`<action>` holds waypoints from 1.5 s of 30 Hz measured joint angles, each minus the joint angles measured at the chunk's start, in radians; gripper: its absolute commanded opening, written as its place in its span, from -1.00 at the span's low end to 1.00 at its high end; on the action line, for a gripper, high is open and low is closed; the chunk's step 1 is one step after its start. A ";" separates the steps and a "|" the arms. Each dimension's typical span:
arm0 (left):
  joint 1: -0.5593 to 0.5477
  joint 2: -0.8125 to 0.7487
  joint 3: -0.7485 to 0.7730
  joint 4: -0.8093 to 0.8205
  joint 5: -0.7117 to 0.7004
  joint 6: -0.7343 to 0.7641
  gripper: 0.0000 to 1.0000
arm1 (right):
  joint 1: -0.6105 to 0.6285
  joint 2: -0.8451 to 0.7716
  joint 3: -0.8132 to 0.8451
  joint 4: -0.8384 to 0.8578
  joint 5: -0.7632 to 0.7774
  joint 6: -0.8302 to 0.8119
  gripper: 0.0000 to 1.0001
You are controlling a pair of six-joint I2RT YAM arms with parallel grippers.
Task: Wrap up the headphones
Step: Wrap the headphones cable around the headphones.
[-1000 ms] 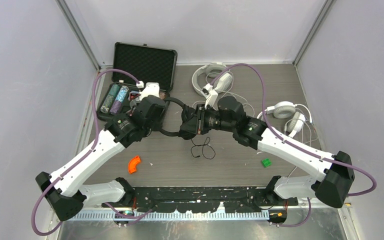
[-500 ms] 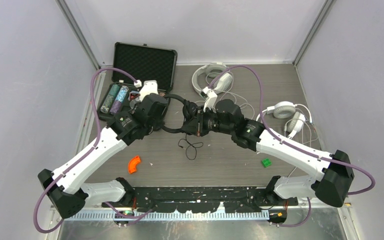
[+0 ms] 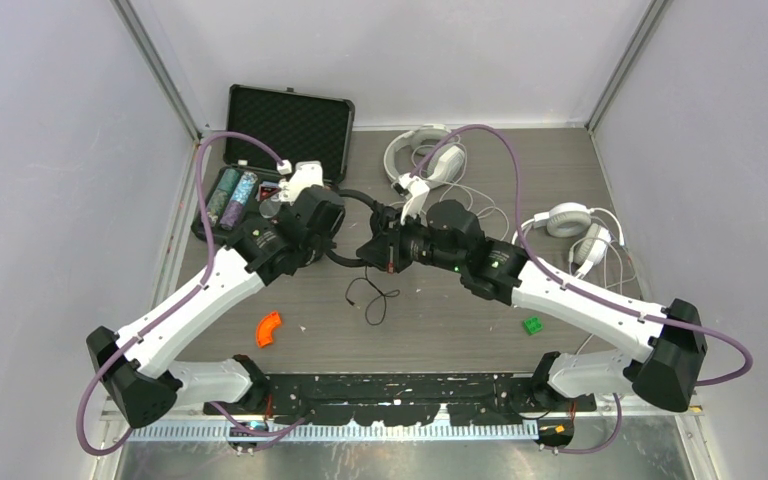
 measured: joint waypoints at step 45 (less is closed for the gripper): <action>0.138 -0.029 -0.030 0.052 0.199 -0.146 -1.00 | 0.033 0.052 -0.013 -0.077 0.055 -0.053 -0.50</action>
